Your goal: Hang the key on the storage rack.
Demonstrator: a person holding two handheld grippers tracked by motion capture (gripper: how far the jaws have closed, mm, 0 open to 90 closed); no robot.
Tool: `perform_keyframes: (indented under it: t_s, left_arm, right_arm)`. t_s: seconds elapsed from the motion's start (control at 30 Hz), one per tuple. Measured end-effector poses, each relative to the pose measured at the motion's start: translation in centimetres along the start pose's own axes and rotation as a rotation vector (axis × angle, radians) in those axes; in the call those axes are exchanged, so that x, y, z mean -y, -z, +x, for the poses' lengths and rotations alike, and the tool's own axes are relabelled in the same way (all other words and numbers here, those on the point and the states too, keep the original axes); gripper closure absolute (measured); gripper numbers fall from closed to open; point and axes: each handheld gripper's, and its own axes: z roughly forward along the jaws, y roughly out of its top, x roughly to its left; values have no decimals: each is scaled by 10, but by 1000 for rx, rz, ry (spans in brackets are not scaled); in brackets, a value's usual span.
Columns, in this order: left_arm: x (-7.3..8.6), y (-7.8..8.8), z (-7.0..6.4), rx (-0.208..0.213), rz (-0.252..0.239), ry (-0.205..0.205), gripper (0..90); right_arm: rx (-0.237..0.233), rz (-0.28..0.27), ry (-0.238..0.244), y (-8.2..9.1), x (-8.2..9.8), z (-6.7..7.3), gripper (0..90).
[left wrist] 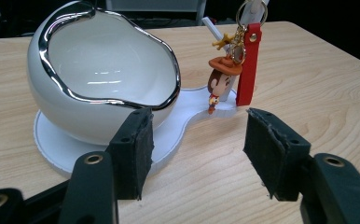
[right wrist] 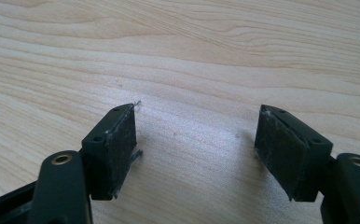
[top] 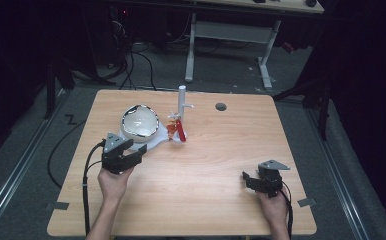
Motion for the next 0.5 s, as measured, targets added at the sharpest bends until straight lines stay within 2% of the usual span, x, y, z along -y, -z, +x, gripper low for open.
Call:
perform_keyframes:
  t_s: [0.5]
  left_arm:
    - [13, 13, 2, 0, -7, 21, 421]
  right_arm:
    - [0, 0, 0, 0, 0, 0, 297]
